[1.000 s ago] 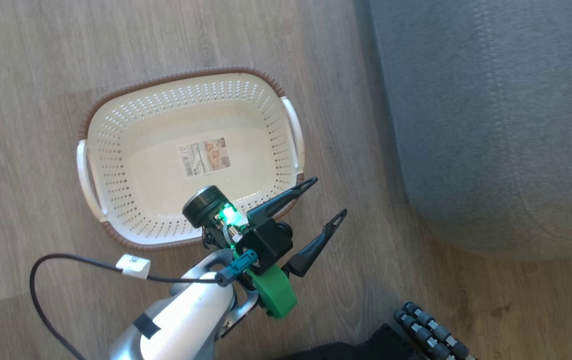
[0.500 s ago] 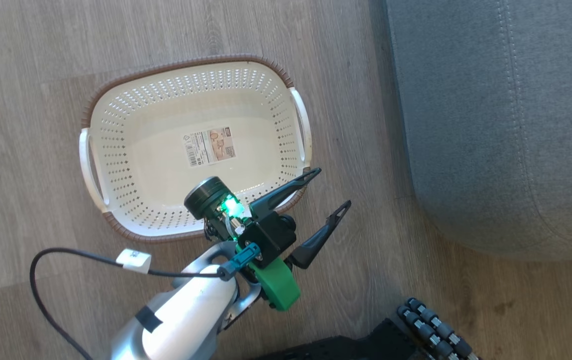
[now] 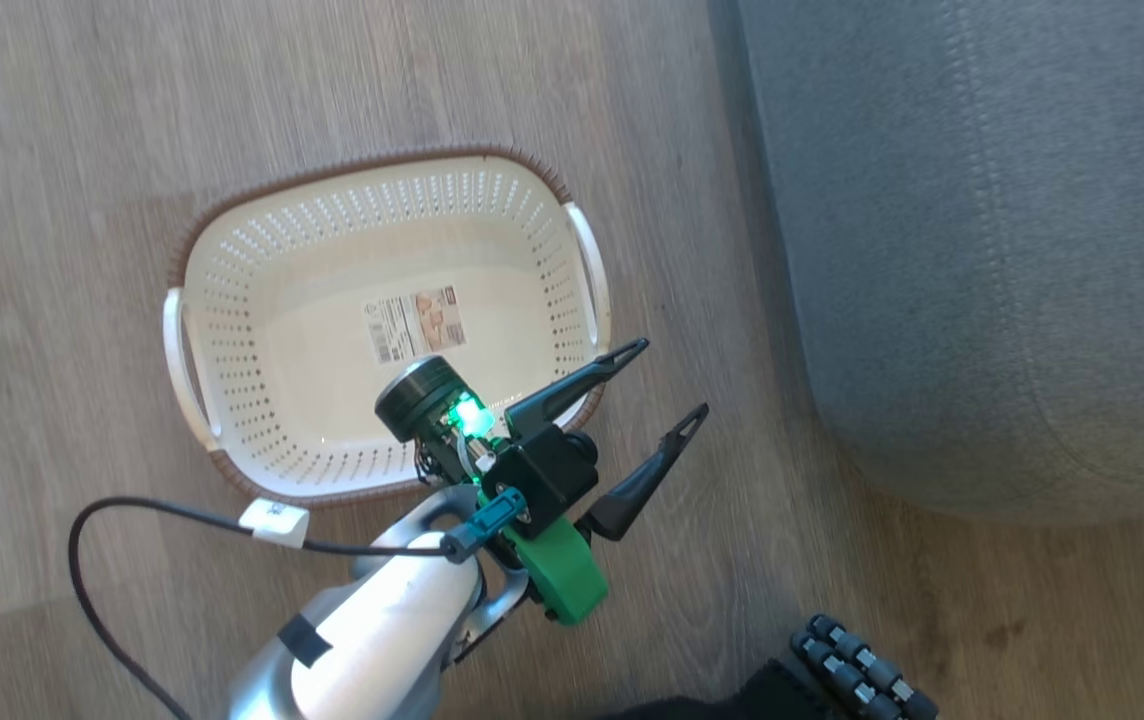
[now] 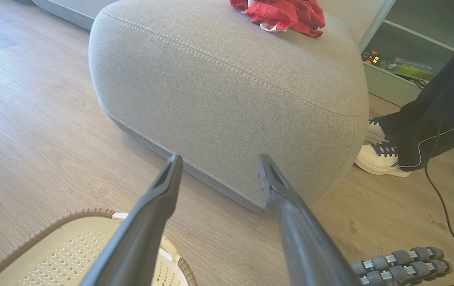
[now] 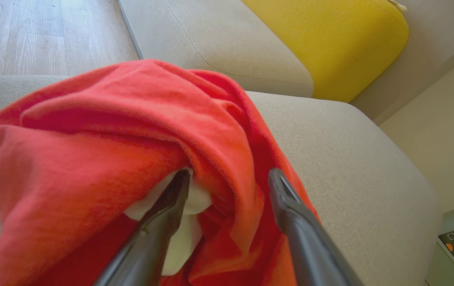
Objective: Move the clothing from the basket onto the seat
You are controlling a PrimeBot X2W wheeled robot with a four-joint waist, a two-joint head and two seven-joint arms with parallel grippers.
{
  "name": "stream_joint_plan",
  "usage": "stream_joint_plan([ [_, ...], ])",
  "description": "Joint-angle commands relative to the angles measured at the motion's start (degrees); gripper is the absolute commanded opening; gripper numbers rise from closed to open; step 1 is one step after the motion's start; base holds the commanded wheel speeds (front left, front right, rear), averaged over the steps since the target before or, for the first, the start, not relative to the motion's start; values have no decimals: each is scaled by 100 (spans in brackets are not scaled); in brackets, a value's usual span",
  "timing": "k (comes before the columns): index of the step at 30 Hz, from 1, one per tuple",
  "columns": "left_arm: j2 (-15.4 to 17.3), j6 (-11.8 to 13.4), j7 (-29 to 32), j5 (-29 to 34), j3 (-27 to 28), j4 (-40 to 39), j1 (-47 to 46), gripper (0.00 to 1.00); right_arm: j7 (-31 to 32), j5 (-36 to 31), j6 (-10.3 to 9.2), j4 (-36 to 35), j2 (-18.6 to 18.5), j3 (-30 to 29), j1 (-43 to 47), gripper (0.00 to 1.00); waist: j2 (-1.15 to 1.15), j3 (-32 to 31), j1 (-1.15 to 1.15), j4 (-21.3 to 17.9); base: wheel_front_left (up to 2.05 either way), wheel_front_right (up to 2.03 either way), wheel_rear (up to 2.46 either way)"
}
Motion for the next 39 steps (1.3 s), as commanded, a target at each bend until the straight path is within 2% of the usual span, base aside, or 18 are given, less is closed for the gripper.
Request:
stream_joint_plan([
  [1, -53, -8, -28, -45, 123, -147, 82, 100, -31, -76, -2, -125, -71, 73, -36, 100, 0, -127, 0, -34, 0, 0, 0],
  [11, -209, -8, -28, -277, 39, -106, 426, 100, -49, -170, -2, -84, 181, 767, -16, 100, 0, -1055, 0, -240, 0, 0, 0],
  [20, -387, -8, -28, -395, 200, -177, 797, 100, -61, 101, -2, -302, 145, 1145, -30, 100, 0, -1709, 0, -275, 0, 0, 0],
  [28, -462, -8, -28, -442, 233, -230, 1144, 100, -62, 845, -2, -1525, 308, 1343, 480, 100, 0, -2254, 0, -251, 0, 0, 0],
  [39, -507, -8, -28, -521, 856, -491, 1565, 100, -63, 2166, -2, -3643, 443, 2019, 1800, 100, 0, -2891, 0, 157, 0, 0, 0],
])
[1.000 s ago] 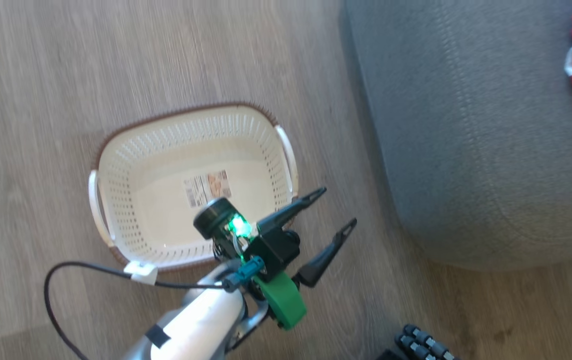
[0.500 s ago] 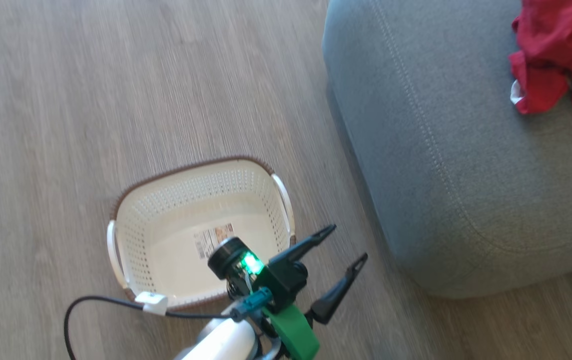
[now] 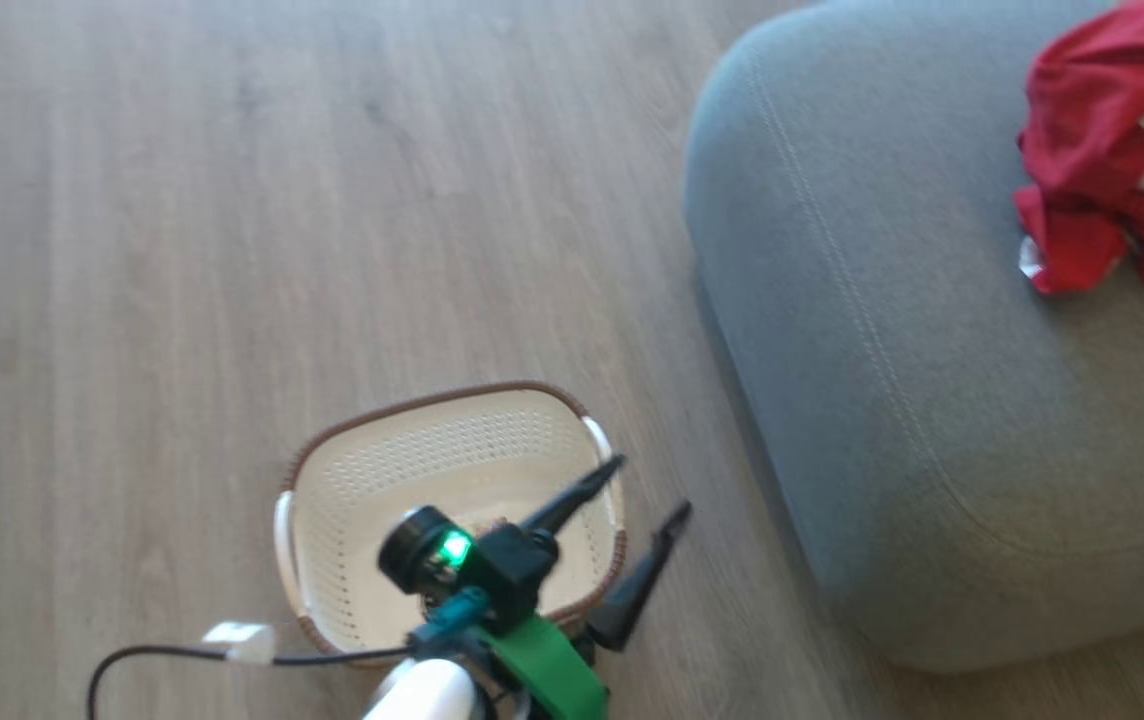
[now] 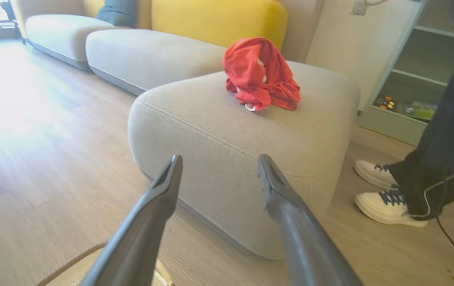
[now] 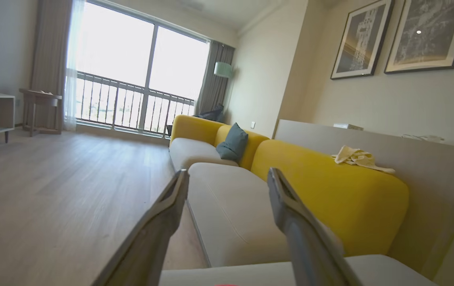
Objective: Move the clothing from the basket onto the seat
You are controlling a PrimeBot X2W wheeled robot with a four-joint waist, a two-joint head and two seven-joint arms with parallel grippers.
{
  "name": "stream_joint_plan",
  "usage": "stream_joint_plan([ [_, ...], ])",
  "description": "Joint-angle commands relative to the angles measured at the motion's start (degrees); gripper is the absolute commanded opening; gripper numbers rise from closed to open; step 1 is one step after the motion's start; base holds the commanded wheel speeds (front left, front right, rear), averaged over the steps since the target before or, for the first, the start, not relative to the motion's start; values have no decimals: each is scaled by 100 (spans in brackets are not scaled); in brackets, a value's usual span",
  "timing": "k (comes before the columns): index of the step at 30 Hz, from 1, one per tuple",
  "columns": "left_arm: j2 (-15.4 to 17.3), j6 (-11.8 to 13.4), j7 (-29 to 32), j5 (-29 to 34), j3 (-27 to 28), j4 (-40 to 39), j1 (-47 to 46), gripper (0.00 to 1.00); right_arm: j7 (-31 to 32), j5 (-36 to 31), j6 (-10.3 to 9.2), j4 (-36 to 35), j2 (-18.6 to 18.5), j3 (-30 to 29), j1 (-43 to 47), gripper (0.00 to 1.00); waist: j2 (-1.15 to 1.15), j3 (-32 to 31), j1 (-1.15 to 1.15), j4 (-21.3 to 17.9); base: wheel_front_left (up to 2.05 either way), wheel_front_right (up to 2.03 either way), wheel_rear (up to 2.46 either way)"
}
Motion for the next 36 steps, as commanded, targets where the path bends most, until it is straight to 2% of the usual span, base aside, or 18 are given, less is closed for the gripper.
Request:
stream_joint_plan([
  [1, -66, -7, -29, -83, 329, -279, -41, 100, -35, 112, -1, -436, -34, 130, 209, 100, 0, -163, 0, 215, 0, 0, 0],
  [8, -68, -7, -29, -94, 1123, -554, 40, 100, -36, 310, -1, -1654, -43, 306, 1247, 100, 0, -276, 0, 646, 0, 0, 0],
  [17, -69, 202, -29, -120, 2208, -861, 323, 100, -36, 543, -1, -2688, 424, 685, 2136, 100, 0, -463, 0, 1104, 0, 0, 0],
  [21, -69, 327, -29, -109, 2420, -946, 387, 100, -36, 590, -1, -2879, 606, 755, 2517, 100, 0, -512, 0, 1255, 0, 0, 0],
  [28, -69, 752, -29, -146, 2771, -1069, 613, 100, -36, 719, -1, -3080, 1243, 739, 3514, 100, 0, -670, 0, 1565, 0, 0, 0],
  [32, -69, 910, -29, -126, 2824, -1038, 846, 100, -36, 520, -1, -3043, 1429, 980, 4050, 100, 0, -735, 0, 1665, 0, 0, 0],
  [36, -70, 1057, -29, -129, 2852, -1005, 997, 100, -36, 380, -1, -3065, 1659, 879, 4480, 100, 0, -759, 0, 1729, 0, 0, 0],
])
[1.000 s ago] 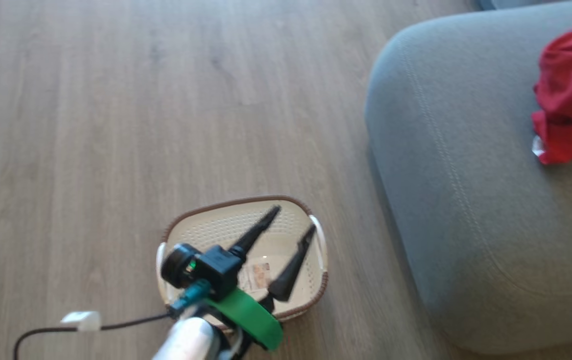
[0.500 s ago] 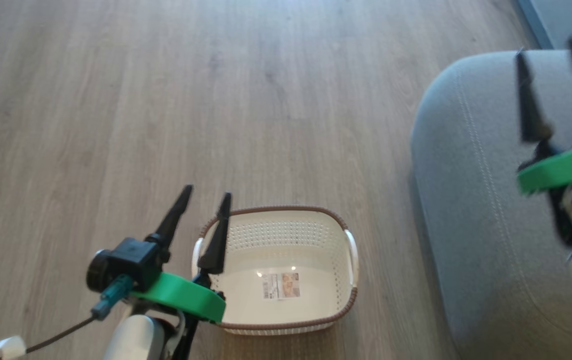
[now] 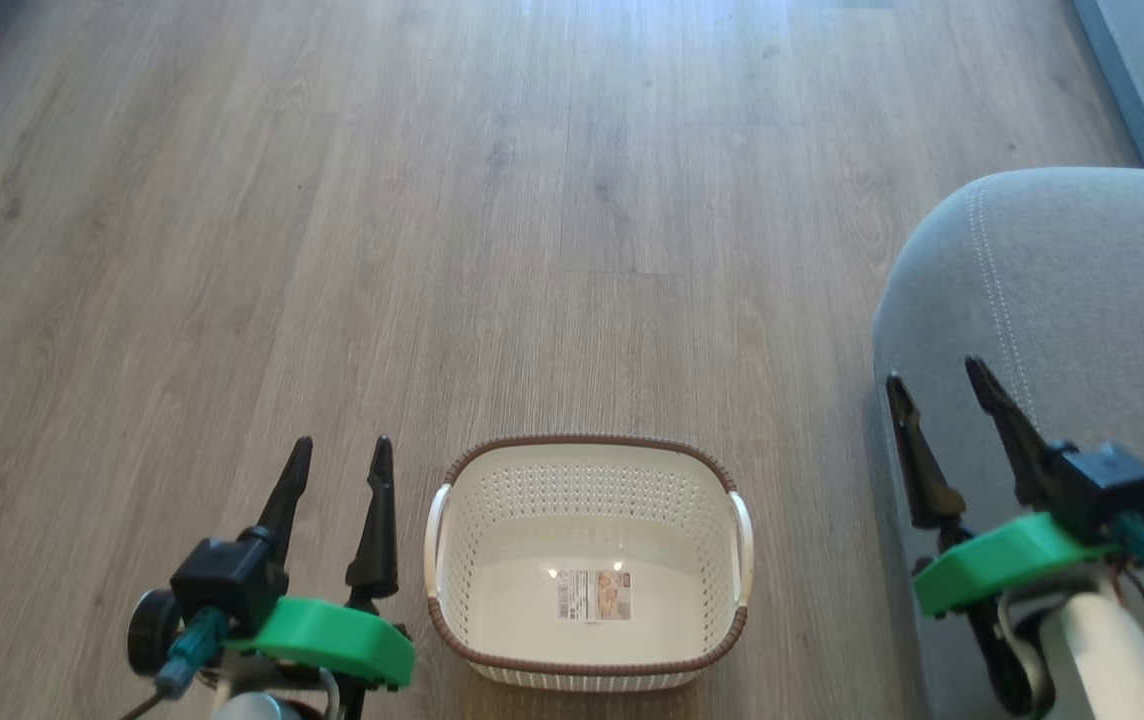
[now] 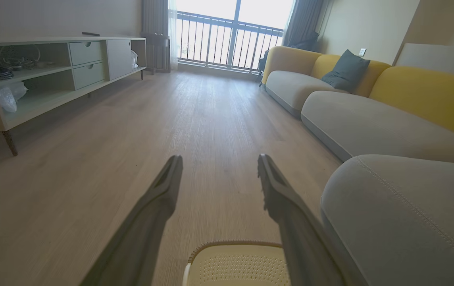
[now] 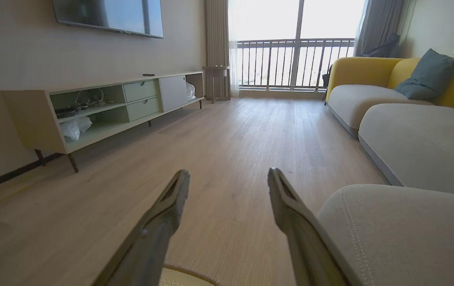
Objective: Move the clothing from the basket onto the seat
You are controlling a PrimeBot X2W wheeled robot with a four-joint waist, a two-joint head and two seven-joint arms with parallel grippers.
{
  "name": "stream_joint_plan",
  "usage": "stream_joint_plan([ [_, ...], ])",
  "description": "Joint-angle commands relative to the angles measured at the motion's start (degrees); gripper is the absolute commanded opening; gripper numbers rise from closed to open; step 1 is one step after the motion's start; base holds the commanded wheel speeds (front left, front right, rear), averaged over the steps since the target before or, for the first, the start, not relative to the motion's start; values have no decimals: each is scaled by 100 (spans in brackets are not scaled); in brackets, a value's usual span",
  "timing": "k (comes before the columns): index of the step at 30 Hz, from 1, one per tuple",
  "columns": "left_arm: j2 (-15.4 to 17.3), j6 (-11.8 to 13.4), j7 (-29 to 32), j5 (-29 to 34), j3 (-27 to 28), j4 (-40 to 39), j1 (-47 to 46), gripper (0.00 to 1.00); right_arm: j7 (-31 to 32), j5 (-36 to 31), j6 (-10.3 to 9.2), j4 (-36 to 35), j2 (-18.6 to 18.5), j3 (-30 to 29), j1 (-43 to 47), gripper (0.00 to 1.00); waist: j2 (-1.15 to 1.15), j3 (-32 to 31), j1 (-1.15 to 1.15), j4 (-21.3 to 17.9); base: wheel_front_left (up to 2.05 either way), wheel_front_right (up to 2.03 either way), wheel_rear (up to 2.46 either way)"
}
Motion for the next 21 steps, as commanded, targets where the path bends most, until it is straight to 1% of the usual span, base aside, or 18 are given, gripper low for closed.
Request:
stream_joint_plan([
  [1, -7, 46, -28, -65, 201, -159, -181, 100, -37, -20, -1, -200, 85, -42, -42, 100, 0, -6, 0, 13, 0, 0, 0],
  [3, -7, 13, -28, -171, 197, -115, -123, 100, -37, -49, -1, -197, 198, -210, 99, 100, 0, -3, 0, 3, 0, 0, 0],
  [7, -7, -49, -28, -152, 195, -35, -61, 100, -37, -171, -1, -162, 337, -358, 270, 100, 0, -2, 0, -43, 0, 0, 0],
  [11, -7, -64, -28, -327, 211, 138, -30, 100, -37, -230, -1, -184, 410, -405, 344, 100, 0, 11, 0, -87, 0, 0, 0],
  [13, -7, -72, -28, -258, 217, 180, -48, 100, -37, -251, -1, -192, 438, -406, 360, 100, 0, 19, 0, -111, 0, 0, 0],
  [16, -7, -88, -28, -316, 249, 166, -46, 100, -37, -236, -1, -135, 483, -408, 388, 100, 0, 29, 0, -139, 0, 0, 0],
  [18, -7, -148, -28, -380, 278, 138, -34, 100, -37, -225, -1, -70, 496, -382, 386, 100, 0, 32, 0, -149, 0, 0, 0],
  [21, -7, -177, -28, -287, 320, 109, -39, 100, -37, -226, -1, -36, 492, -351, 366, 100, 0, 43, 0, -153, 0, 0, 0],
])
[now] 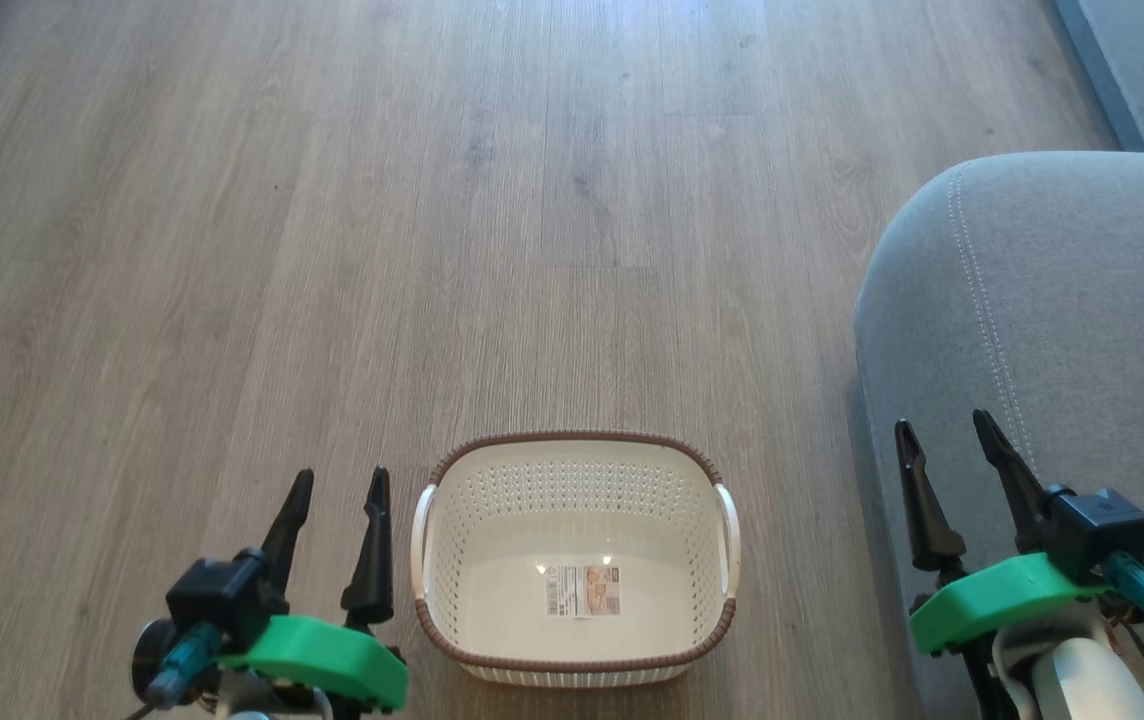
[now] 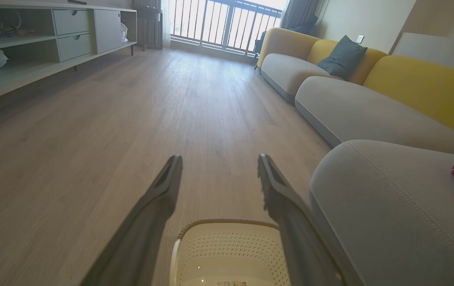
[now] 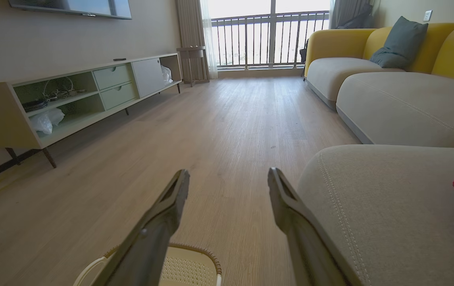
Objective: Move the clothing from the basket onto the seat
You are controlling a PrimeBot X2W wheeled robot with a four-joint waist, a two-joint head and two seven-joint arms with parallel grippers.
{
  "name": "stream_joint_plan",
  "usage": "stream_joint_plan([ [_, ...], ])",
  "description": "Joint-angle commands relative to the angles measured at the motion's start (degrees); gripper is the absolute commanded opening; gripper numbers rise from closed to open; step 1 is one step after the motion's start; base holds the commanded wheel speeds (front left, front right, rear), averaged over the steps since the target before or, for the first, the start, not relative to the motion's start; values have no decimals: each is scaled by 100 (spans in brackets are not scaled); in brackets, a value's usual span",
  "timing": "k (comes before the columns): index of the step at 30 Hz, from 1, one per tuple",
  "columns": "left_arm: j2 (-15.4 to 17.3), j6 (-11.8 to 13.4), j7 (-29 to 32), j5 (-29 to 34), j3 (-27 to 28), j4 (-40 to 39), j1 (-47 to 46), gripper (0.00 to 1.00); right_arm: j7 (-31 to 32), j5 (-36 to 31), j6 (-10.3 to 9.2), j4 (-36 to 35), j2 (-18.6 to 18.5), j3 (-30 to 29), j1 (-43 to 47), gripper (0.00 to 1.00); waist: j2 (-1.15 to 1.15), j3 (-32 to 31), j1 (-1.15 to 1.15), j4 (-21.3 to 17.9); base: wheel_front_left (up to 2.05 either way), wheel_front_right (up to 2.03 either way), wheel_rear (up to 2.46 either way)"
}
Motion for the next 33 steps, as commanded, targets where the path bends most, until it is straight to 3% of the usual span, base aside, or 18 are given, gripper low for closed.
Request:
stream_joint_plan([
  [1, -7, 29, -29, 18, 261, -219, -174, 100, -37, 6, -1, -163, 0, 156, -139, 100, 0, 6, 0, -4, 0, 0, 0],
  [9, -7, 25, -29, -213, 342, -181, -172, 100, -37, 18, -1, -161, -13, 154, -179, 100, 0, 24, 0, 11, 0, 0, 0],
  [10, -2, 38, 0, -208, 150, 21, 0, 0, 0, 1, 0, 21, 1, 15, -1, 0, 0, 25, 0, 10, 0, 0, 0],
  [13, -2, 36, 3, -213, 138, 308, 87, 0, 4, 8, 0, 302, 5, 27, 69, 0, 0, 26, 0, 9, 0, 0, 0],
  [33, 49, -106, 286, -1431, 320, 390, -68, 0, 346, 1317, 0, 270, 47, -97, -16, 0, 0, 34, 0, -54, 0, 0, 0],
])
